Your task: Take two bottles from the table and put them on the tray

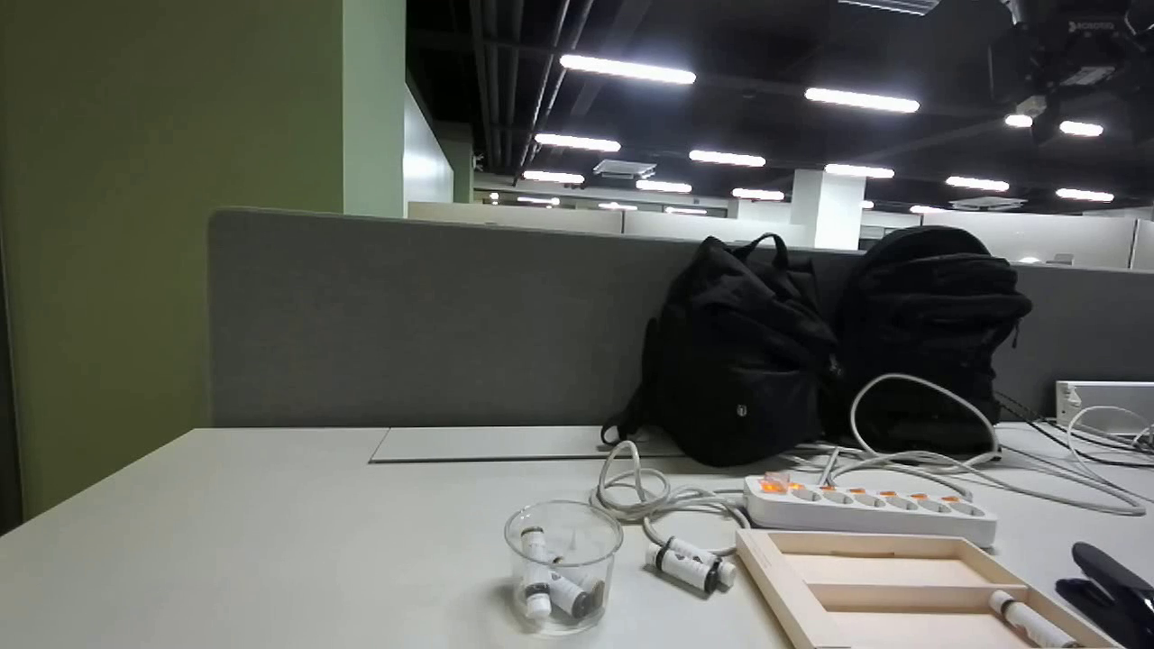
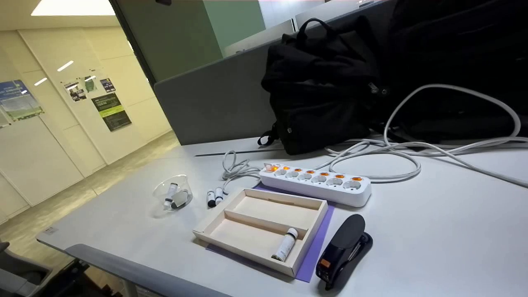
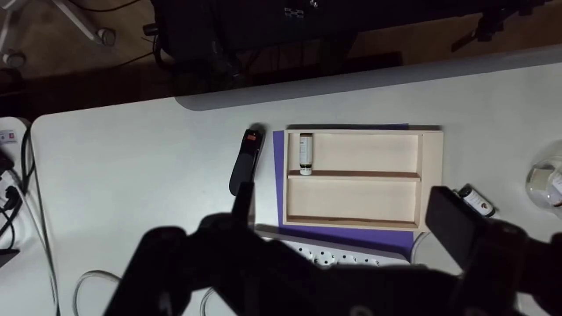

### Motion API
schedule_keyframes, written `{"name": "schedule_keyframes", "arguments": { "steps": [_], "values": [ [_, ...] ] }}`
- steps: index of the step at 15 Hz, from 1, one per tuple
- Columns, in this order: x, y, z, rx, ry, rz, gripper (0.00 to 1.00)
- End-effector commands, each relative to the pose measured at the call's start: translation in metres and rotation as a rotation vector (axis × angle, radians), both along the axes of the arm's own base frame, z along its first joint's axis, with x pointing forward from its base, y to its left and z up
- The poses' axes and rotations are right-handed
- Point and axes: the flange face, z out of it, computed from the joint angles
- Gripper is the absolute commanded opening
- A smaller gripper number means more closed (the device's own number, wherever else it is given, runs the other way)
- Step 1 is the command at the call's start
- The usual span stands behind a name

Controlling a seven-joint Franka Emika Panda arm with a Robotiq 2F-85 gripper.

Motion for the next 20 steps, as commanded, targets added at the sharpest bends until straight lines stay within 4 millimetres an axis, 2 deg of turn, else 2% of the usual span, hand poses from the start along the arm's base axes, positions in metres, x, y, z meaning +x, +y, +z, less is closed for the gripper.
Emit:
{"name": "schedule_keyframes", "arguments": {
  "steps": [1,3,4,6,7,9,12,13,14,15,16,18,20],
  "values": [
    [0.028,0.01,-0.024,0.116,0.02,0.155,1.0],
    [0.056,0.026,-0.046,0.167,0.011,0.27,1.0],
    [0.068,0.038,-0.05,0.192,0.014,0.33,1.0],
    [0.093,0.072,-0.077,0.24,0.037,0.445,1.0],
    [0.105,0.096,-0.102,0.257,0.056,0.501,1.0],
    [0.115,0.145,-0.136,0.276,0.103,0.61,1.0],
    [0.115,0.227,-0.199,0.245,0.211,0.746,1.0],
    [0.113,0.245,-0.216,0.233,0.279,0.749,1.0],
    [0.105,0.222,-0.197,0.26,0.209,0.737,1.0],
    [0.103,0.242,-0.214,0.254,0.246,0.761,1.0],
    [0.102,0.253,-0.226,0.249,0.269,0.774,1.0],
    [0.106,0.255,-0.232,0.25,0.28,0.775,1.0],
    [0.11,0.248,-0.227,0.251,0.277,0.762,1.0]
  ]
}}
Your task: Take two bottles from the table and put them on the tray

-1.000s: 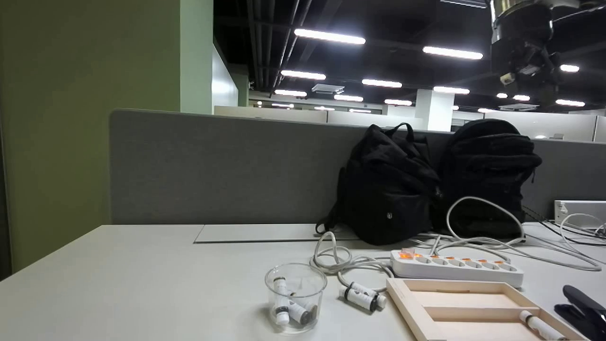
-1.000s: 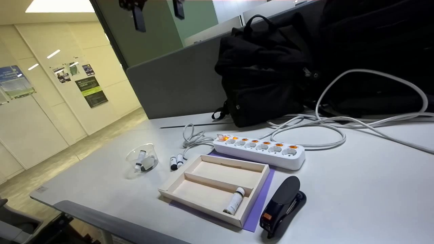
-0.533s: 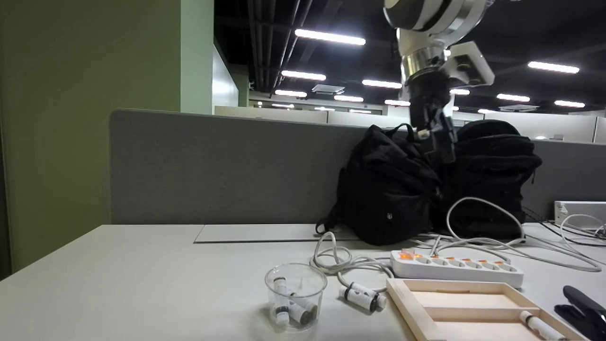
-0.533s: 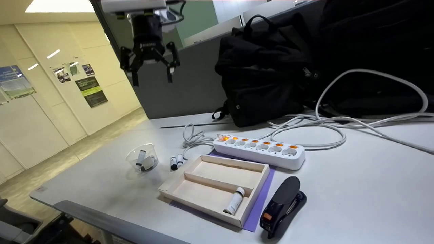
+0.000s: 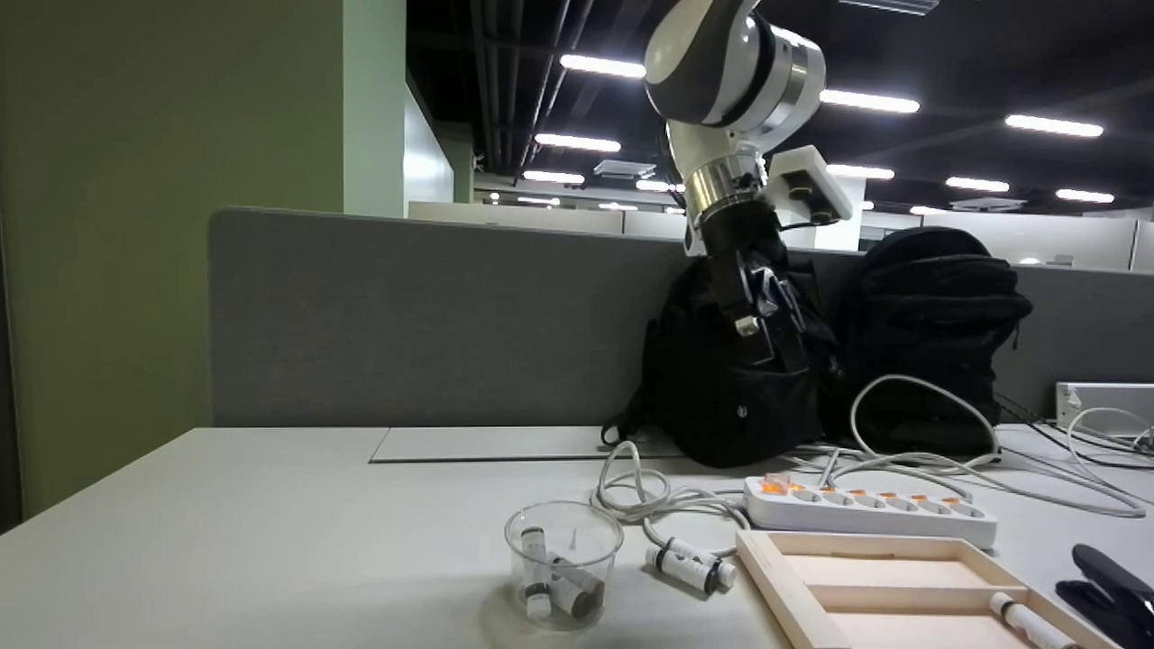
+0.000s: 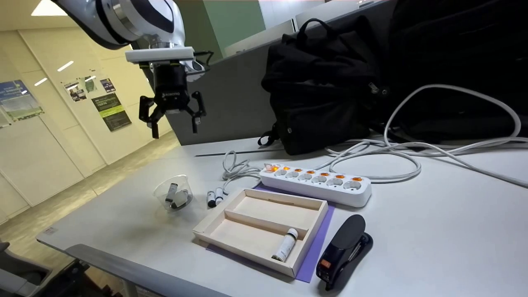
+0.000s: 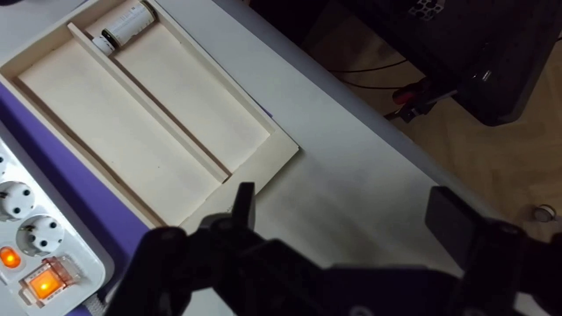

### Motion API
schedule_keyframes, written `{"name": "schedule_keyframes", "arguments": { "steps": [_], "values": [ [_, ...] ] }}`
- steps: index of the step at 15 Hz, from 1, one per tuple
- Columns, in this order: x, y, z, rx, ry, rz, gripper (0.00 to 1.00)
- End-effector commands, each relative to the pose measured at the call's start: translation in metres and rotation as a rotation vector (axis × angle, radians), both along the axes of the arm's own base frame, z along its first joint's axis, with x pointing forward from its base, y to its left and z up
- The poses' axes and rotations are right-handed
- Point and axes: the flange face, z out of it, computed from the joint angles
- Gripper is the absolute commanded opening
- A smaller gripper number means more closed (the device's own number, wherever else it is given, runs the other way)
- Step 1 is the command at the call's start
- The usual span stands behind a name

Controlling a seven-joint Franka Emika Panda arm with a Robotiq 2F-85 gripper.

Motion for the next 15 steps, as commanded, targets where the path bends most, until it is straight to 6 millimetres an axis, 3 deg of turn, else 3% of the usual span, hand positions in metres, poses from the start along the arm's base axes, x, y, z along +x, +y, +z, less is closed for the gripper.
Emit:
{"name": "schedule_keyframes", "arguments": {
  "steps": [1,7,12,15],
  "values": [
    [0.005,-0.001,-0.004,-0.003,-0.062,-0.007,1.0],
    [0.046,0.004,-0.078,0.126,-0.302,0.053,1.0],
    [0.051,0.023,-0.134,0.192,-0.313,0.091,1.0],
    [0.047,0.034,-0.158,0.218,-0.265,0.094,1.0]
  ]
}}
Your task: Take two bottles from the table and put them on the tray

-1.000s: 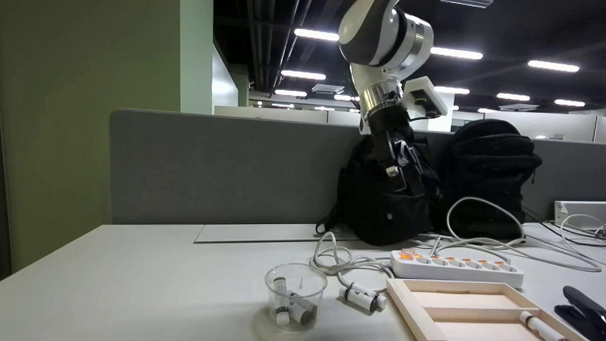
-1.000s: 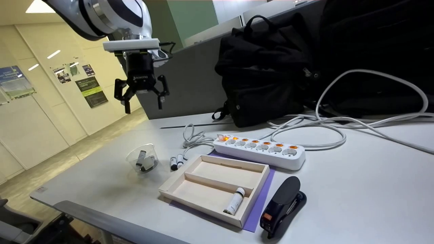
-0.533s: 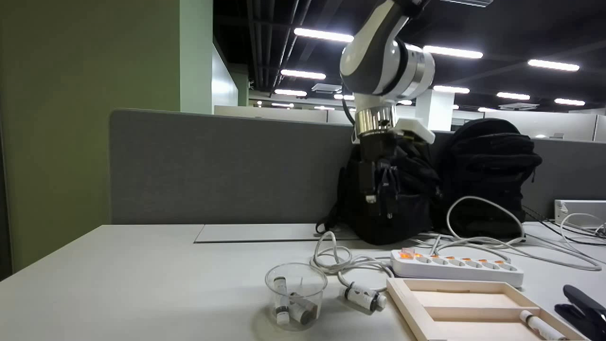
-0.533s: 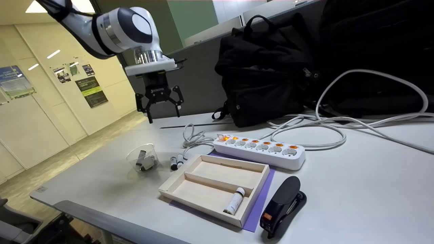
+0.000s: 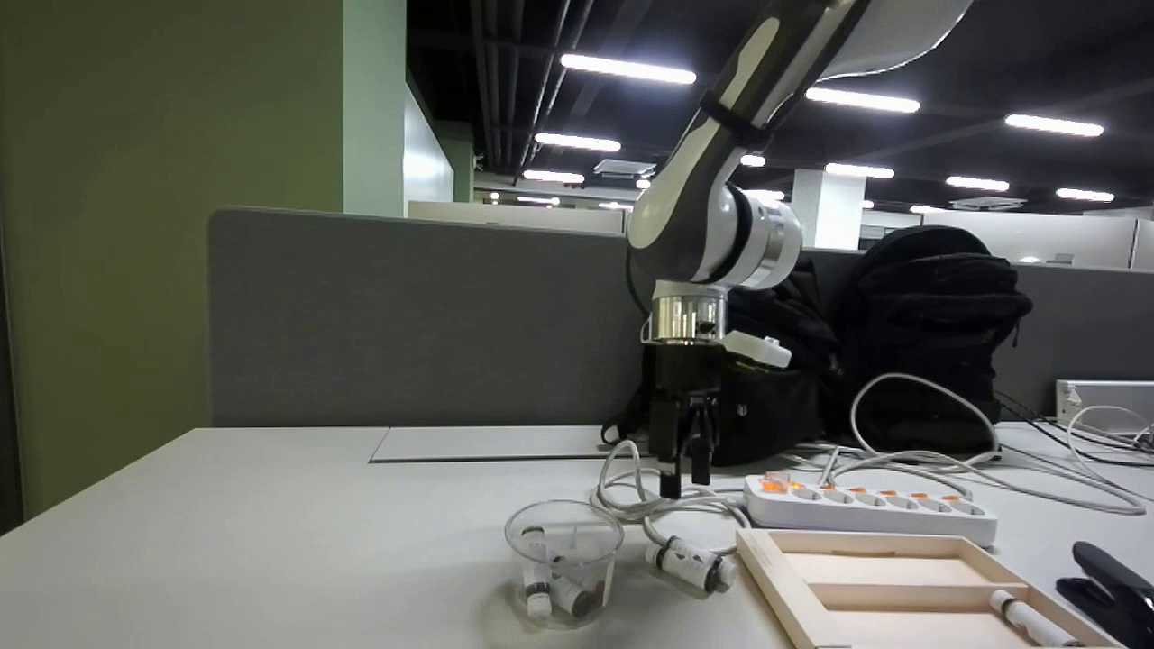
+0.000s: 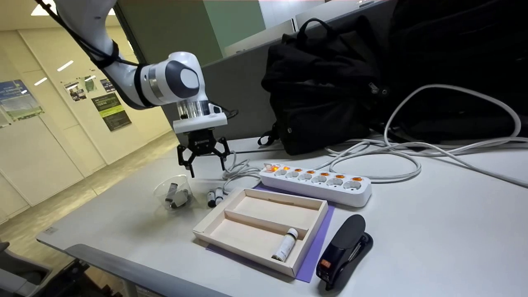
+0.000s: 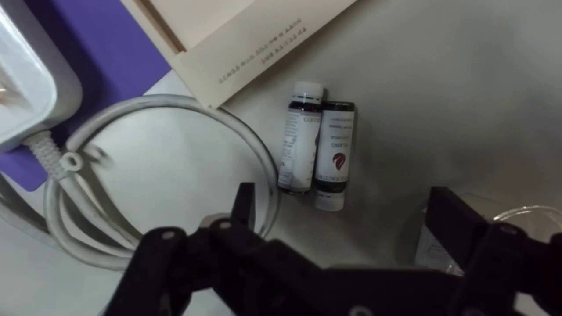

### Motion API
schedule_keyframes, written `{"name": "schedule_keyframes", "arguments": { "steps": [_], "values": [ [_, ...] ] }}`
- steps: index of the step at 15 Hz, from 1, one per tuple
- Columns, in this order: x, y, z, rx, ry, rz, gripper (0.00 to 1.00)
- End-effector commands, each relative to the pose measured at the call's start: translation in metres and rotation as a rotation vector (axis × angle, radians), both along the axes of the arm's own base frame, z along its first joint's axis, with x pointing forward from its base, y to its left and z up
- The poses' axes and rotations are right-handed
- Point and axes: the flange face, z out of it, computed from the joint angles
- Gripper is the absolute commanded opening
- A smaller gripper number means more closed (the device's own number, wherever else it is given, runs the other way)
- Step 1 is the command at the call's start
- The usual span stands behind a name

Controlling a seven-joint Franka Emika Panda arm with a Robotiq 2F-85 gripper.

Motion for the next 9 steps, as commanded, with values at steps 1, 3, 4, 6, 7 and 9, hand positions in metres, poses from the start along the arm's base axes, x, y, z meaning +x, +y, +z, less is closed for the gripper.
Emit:
{"name": "schedule_keyframes", "arguments": {
  "steps": [1,3,4,6,7,9],
  "values": [
    [0.006,0.009,-0.018,0.035,0.035,0.008,1.0],
    [0.005,0.01,-0.029,0.03,0.048,0.007,1.0],
    [0.004,0.01,-0.034,0.031,0.056,0.006,1.0],
    [0.004,0.008,-0.047,0.035,0.075,0.006,1.0],
    [0.003,0.007,-0.052,0.036,0.084,0.006,1.0],
    [0.004,0.006,-0.061,0.032,0.094,0.005,1.0]
  ]
}}
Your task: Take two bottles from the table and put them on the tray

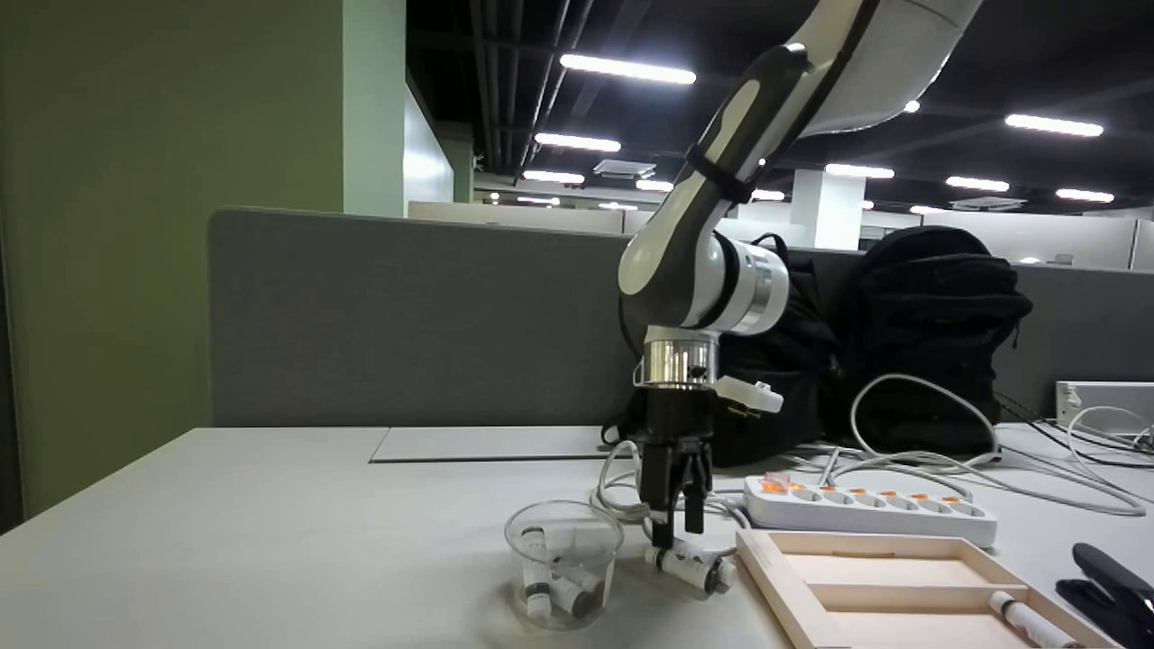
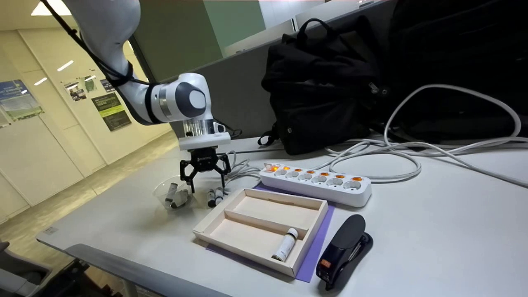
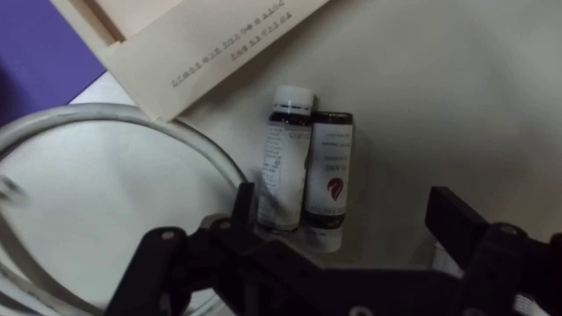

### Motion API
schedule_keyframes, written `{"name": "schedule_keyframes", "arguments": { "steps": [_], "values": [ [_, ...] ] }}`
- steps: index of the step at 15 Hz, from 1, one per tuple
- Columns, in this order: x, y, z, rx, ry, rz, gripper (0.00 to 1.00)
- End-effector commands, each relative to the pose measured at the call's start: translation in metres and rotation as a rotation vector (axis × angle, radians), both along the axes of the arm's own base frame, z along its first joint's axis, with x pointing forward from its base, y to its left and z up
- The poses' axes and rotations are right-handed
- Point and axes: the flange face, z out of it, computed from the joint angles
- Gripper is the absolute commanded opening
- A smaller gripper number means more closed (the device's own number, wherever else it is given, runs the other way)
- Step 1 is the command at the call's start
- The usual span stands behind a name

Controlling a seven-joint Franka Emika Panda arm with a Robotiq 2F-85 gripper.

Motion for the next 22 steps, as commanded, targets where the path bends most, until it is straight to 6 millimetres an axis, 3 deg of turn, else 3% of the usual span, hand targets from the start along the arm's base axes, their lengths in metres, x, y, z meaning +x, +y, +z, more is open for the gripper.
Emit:
{"name": "schedule_keyframes", "arguments": {
  "steps": [1,2,9,13,16,18,19,20,22],
  "values": [
    [0.009,-0.002,-0.013,0.005,0.022,-0.002,1.0],
    [0.01,-0.002,-0.016,0.0,0.02,-0.004,0.78],
    [0.018,-0.006,-0.019,-0.007,0.016,0.002,0.31],
    [0.023,-0.009,-0.01,-0.005,0.02,-0.009,0.23],
    [0.025,-0.011,-0.009,0.002,0.027,-0.013,0.0],
    [0.024,-0.009,-0.01,0.002,0.04,-0.008,0.0],
    [0.024,-0.008,-0.011,-0.001,0.047,-0.005,0.12],
    [0.024,-0.008,-0.012,-0.001,0.052,-0.004,0.3],
    [0.023,-0.007,-0.014,-0.005,0.064,-0.003,0.42]
  ]
}}
